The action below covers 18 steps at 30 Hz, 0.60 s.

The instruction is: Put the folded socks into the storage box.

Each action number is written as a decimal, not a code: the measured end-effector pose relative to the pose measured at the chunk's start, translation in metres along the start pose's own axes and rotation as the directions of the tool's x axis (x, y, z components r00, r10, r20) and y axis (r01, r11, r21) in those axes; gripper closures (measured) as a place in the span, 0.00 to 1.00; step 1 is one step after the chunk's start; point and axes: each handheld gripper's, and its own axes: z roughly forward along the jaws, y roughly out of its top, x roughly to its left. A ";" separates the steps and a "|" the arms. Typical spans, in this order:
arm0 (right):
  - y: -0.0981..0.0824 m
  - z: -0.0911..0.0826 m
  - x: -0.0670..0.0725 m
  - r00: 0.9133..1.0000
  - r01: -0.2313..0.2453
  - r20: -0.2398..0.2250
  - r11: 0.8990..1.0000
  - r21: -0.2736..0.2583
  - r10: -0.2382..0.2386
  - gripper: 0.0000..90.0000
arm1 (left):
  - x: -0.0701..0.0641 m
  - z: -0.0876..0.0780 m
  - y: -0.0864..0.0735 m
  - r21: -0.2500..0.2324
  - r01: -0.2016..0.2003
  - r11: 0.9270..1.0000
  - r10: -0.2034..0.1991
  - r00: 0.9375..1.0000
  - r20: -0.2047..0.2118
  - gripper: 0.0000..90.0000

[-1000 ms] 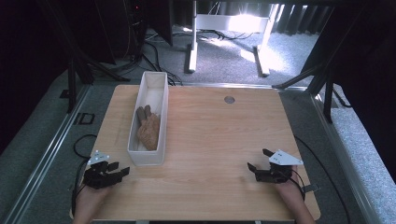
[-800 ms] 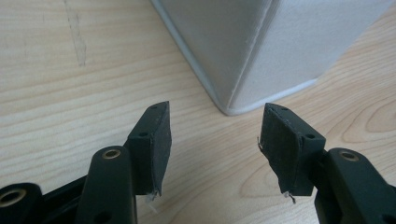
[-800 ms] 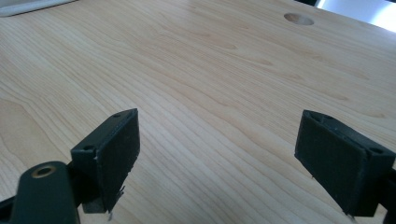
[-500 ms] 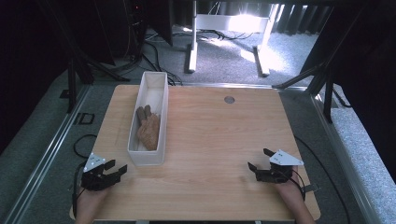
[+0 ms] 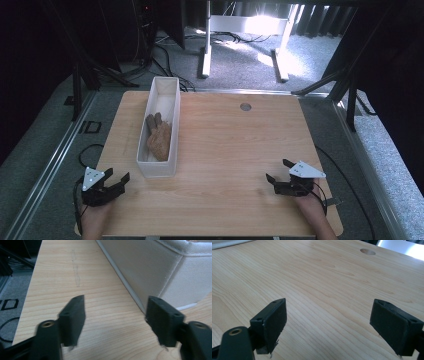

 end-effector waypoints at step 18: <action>-0.004 -0.003 -0.004 0.999 -0.031 0.034 0.999 -0.031 0.032 0.15 | -0.003 0.001 -0.013 -0.094 -0.044 0.995 0.033 0.993 -0.112 0.10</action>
